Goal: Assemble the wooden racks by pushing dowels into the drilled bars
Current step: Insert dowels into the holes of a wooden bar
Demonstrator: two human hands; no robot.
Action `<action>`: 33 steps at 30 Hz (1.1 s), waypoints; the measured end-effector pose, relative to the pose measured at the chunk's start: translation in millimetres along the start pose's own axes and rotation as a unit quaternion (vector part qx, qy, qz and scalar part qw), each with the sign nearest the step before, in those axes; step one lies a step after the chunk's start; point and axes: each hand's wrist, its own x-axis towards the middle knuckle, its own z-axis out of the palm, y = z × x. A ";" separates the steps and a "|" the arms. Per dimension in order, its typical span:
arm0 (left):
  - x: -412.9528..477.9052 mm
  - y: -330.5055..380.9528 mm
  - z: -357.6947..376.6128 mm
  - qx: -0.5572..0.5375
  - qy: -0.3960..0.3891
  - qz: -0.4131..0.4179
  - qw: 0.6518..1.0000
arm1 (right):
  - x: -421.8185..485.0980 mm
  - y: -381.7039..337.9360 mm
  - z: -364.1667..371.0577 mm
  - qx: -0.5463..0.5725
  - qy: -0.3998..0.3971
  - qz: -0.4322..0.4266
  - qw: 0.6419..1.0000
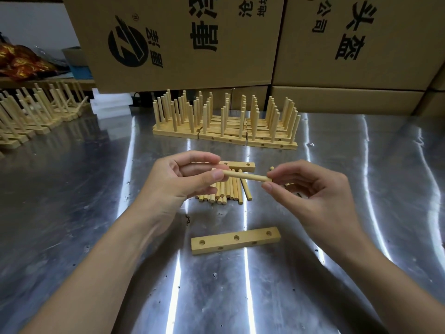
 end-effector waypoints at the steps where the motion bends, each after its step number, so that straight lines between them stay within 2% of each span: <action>1: -0.2 0.0 -0.9 -0.003 -0.005 -0.001 1.000 | 0.1 -0.1 0.1 -0.003 -0.001 0.000 1.000; 6: 0.0 -1.4 -3.0 -0.011 -0.027 -0.007 1.000 | 0.4 -3.2 -0.8 -0.042 -0.016 0.003 0.999; 12: -2.0 -8.3 12.6 0.098 -0.085 0.013 0.991 | -5.4 2.1 7.6 -0.161 -0.140 0.061 0.975; 15: -2.9 3.3 5.5 0.198 -0.106 0.004 0.975 | -1.9 4.5 3.3 -0.171 -0.099 0.077 0.977; 17: -7.0 13.4 -5.8 0.348 -0.150 -0.048 0.924 | 1.7 4.7 -4.3 -0.152 -0.078 0.105 0.980; 20: -14.7 14.1 -9.2 0.540 -0.233 -0.138 0.797 | 4.6 3.8 -11.8 -0.077 -0.070 0.137 0.985; 21: -15.8 13.3 -6.7 0.568 -0.234 -0.139 0.777 | 5.1 2.7 -12.9 -0.047 -0.067 0.149 0.986; 22: -15.3 13.2 -3.7 0.573 -0.228 -0.124 0.777 | 5.6 0.6 -13.3 -0.015 -0.063 0.156 0.986; 23: -13.9 14.0 -1.9 0.560 -0.219 -0.101 0.793 | 6.2 -2.7 -13.1 0.019 -0.063 0.156 0.986; 25: -10.6 17.7 -0.5 0.469 -0.190 -0.062 0.860 | 5.5 -11.2 -11.9 0.073 -0.080 0.138 0.984; 27: -9.3 18.7 0.5 0.318 -0.167 -0.039 0.933 | 1.6 -20.7 -10.9 0.091 -0.094 0.109 0.985; 28: -9.4 16.7 1.0 0.241 -0.155 -0.037 0.957 | -0.5 -25.3 -9.4 0.093 -0.094 0.095 0.987; 30: -9.2 11.0 3.1 0.141 -0.134 -0.043 0.980 | -4.6 -33.8 -5.0 0.090 -0.086 0.073 0.990; 33: -8.1 6.8 9.1 0.079 -0.151 -0.059 0.984 | -8.2 -39.3 1.0 0.029 -0.044 0.041 0.998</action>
